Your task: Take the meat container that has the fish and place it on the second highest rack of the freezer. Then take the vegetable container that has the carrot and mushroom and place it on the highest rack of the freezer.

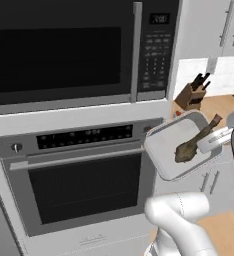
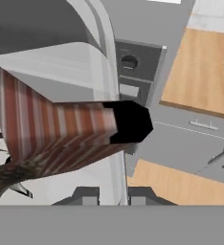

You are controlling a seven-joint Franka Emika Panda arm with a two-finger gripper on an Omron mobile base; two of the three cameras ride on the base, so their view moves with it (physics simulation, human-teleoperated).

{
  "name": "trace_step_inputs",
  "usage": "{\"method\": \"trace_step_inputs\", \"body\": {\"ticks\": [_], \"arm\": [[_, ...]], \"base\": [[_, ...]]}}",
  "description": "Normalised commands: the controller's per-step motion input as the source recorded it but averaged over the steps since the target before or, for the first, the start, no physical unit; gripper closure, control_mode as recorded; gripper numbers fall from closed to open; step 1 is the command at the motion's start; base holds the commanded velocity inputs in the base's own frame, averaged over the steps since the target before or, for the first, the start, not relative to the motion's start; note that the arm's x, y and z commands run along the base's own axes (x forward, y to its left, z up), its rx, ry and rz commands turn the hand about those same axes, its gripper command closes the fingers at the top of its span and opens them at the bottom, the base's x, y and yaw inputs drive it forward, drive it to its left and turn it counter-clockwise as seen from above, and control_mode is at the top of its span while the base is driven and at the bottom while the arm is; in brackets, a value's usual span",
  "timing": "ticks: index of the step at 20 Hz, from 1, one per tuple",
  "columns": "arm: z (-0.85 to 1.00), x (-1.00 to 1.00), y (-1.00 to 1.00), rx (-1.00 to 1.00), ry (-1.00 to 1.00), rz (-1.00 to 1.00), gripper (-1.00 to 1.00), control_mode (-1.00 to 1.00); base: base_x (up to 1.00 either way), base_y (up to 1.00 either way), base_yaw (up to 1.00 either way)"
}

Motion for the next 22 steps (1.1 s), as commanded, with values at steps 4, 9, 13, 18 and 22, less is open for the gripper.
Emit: {"method": "trace_step_inputs", "body": {"ticks": [4,9,13,18,22], "arm": [[0.00,0.00,0.00,0.00,0.00,0.00,1.00,1.00],[0.00,0.00,0.00,0.00,0.00,0.00,1.00,1.00],[0.00,0.00,0.00,0.00,0.00,0.00,1.00,1.00],[0.00,0.00,0.00,0.00,0.00,0.00,1.00,1.00],[0.00,0.00,0.00,0.00,0.00,0.00,1.00,1.00]], "base": [[-0.05,0.99,0.00],[-0.17,1.00,0.00],[-0.36,1.00,0.00],[-0.41,1.00,0.00],[-0.41,0.95,0.03]]}}
